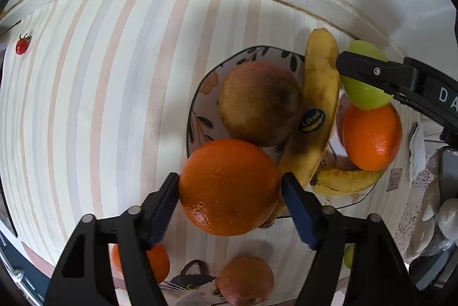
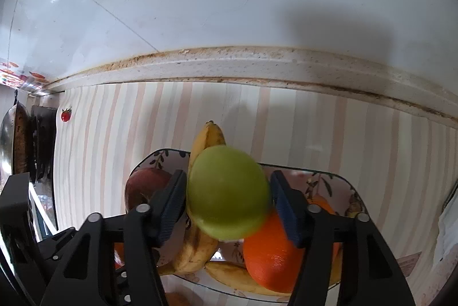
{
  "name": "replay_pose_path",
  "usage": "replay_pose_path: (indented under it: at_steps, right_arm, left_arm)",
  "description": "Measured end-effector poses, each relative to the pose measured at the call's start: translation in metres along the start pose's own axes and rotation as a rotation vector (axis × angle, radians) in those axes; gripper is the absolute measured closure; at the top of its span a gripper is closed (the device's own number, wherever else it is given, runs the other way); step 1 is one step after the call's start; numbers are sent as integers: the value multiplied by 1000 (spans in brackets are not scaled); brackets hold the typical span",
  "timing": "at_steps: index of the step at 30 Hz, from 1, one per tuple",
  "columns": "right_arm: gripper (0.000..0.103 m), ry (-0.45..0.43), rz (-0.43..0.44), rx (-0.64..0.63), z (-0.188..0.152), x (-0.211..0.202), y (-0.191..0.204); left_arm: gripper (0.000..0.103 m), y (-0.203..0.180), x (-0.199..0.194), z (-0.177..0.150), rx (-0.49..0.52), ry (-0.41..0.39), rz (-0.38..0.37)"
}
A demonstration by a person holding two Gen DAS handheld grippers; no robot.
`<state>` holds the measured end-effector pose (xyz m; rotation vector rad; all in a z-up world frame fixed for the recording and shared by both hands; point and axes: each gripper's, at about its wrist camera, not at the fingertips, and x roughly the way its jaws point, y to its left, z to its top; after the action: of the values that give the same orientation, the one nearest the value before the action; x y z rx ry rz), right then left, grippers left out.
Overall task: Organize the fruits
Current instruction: 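Lower the tangerine onto the plate and open the left tool while the right tool releases the green apple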
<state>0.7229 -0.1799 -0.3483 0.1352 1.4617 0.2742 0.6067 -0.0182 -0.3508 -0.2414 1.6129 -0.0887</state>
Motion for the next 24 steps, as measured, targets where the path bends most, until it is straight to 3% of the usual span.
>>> replay_pose_path:
  at_steps: [4,7,9,10,12,16,21,24]
  right_arm:
    - [29,13,-2,18,-2,-1,-5]
    - [29,-7,-20,18,-2,-3,-9]
    - [37,-33,-56,1,-2,-6,-8]
    - [47,-54,-88,-17,-2,-8,-7]
    - [47,-70,-102,-45,-3,-12,-4]
    - [48,-85,-89,-74,-13,-20,-1]
    - [57,-138,-15,-114,-29,-48,6]
    - [57,-113,24,-178,-39,-58,20]
  left_arm:
    - [17,-1,-8,2,17,-17,-10]
    - [16,-6,-11,2,28,-25,-5]
    - [16,-7,-14,3,25,-29,-11]
    - [16,-8,-15,3,25,-30,-14]
    - [16,-6,-20,3,26,-38,-16]
    - [16,-5,-26,5,27,-50,-14]
    - [16,2,-31,6,21,-64,-10]
    - [16,5,-30,5,17,-61,-12]
